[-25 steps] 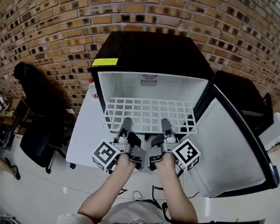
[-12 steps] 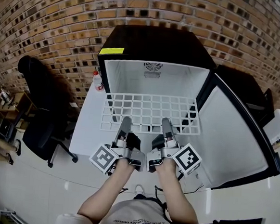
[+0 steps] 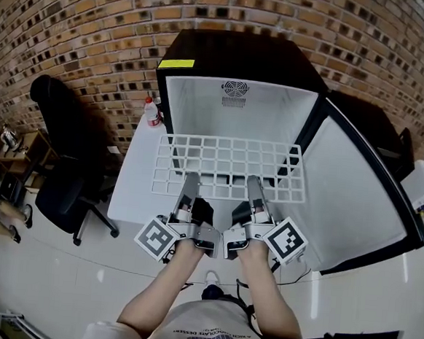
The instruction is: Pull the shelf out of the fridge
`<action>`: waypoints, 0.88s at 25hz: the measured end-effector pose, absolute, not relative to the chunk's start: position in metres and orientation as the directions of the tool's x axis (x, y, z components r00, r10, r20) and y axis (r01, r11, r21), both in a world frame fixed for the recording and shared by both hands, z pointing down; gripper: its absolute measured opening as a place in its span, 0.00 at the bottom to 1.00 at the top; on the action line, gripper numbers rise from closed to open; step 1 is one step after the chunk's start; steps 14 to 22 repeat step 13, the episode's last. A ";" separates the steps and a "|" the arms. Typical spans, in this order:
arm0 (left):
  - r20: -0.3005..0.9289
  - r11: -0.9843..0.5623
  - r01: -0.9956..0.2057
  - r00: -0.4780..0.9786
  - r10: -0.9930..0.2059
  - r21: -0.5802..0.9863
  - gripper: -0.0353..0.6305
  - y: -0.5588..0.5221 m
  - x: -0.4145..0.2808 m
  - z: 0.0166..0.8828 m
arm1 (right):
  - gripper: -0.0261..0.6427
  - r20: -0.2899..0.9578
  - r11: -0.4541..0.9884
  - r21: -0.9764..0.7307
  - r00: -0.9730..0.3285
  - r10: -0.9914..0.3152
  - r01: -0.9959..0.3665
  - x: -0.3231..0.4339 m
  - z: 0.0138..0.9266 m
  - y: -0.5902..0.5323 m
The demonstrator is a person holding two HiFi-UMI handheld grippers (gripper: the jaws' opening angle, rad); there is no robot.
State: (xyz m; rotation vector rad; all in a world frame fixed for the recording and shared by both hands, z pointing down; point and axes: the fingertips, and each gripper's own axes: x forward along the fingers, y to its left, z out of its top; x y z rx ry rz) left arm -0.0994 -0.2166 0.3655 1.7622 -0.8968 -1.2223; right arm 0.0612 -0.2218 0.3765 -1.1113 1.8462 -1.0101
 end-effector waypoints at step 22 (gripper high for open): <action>-0.383 -0.428 -0.116 0.285 -0.879 0.896 0.09 -0.206 -0.103 0.365 | 0.14 -0.205 0.327 -0.889 -0.357 -0.911 -0.322 0.056 0.375 -0.212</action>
